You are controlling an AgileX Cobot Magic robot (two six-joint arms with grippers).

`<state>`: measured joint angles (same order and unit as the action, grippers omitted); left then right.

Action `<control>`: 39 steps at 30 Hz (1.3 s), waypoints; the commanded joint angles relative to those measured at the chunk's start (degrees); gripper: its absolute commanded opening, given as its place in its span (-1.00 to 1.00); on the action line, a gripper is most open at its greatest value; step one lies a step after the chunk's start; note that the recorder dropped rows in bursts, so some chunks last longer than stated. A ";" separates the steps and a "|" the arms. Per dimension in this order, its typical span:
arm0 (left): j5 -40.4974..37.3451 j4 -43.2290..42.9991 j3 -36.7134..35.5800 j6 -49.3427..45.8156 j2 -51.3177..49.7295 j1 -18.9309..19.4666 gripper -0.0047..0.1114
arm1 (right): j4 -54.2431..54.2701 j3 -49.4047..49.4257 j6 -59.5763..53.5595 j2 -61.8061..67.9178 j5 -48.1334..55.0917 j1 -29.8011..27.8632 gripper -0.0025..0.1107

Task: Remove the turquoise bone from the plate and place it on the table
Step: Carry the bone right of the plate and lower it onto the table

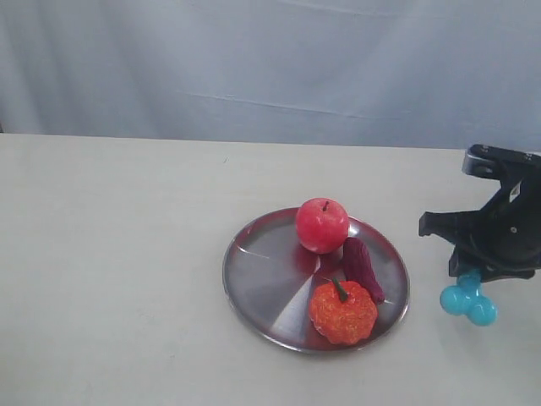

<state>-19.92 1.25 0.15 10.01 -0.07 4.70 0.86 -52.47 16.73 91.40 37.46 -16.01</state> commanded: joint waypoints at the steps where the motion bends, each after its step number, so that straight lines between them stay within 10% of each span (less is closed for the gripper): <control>1: 0.29 0.24 -0.15 0.22 0.07 -0.28 -0.92 | -1.32 2.46 2.20 -0.30 -3.89 -0.42 -0.96; 39: 0.29 0.24 -0.15 0.22 0.07 -0.28 -0.92 | -1.37 4.55 0.82 11.84 -8.76 -0.42 -0.76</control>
<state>-19.92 1.25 0.15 10.01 -0.07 4.70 0.00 -47.90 18.21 102.87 29.94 -16.01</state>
